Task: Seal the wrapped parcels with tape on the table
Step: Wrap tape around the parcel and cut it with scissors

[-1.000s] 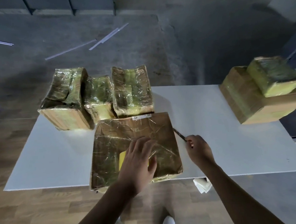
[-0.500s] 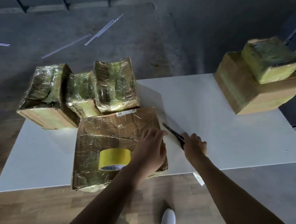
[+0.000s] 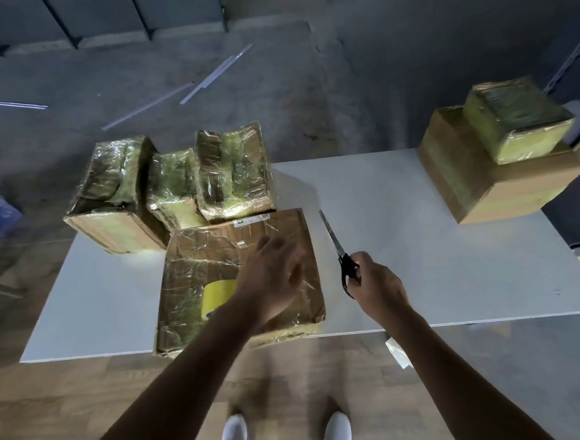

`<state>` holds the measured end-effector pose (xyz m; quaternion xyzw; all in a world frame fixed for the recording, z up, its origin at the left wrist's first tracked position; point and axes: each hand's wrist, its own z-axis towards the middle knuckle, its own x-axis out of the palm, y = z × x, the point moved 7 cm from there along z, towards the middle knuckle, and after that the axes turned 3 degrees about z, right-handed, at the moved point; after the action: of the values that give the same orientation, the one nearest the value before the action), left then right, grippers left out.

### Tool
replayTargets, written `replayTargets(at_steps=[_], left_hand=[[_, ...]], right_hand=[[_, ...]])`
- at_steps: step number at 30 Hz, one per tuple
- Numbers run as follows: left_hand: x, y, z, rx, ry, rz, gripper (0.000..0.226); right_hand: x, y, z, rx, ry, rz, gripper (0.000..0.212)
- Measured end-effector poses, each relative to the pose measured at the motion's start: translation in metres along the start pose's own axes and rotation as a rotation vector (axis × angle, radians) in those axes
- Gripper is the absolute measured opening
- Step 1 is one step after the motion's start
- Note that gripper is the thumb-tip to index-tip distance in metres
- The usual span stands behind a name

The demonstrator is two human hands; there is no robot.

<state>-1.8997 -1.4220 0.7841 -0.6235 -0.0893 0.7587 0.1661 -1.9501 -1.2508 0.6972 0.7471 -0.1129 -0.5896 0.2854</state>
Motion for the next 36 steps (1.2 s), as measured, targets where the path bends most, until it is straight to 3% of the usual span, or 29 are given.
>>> replayTargets(at_steps=[2,4,7,10,13,17,27,33,36], left_hand=[[-0.011,0.023,-0.013,0.011,0.108,0.094,0.053],[-0.01,0.048,-0.03,0.007,0.367,0.274,0.082],[-0.009,0.069,-0.047,0.024,0.532,0.445,0.088],[-0.014,0.079,-0.049,0.025,0.458,0.371,0.073],[-0.036,0.106,-0.057,-0.046,0.331,0.134,0.073],[-0.062,0.145,-0.069,-0.112,0.207,-0.079,0.059],[-0.04,0.147,-0.067,-0.068,0.289,-0.194,0.047],[-0.032,0.152,-0.063,-0.089,0.24,-0.202,0.046],[-0.036,0.145,-0.059,-0.089,0.165,-0.248,0.047]], right_hand=[[-0.006,0.024,-0.005,-0.06,-0.001,0.089,0.032],[-0.004,0.048,-0.011,-0.088,0.039,0.156,0.031],[0.011,0.075,-0.017,-0.082,0.131,0.22,0.033],[0.029,0.096,-0.025,-0.116,0.182,0.209,0.03],[0.042,0.111,-0.033,-0.126,0.173,0.208,0.028],[0.068,0.116,-0.038,-0.161,0.106,0.135,0.006],[0.111,0.126,-0.03,0.04,0.135,-0.029,0.044],[0.114,0.128,-0.027,0.016,0.083,-0.111,0.042],[0.114,0.135,-0.026,-0.11,-0.029,-0.182,0.043]])
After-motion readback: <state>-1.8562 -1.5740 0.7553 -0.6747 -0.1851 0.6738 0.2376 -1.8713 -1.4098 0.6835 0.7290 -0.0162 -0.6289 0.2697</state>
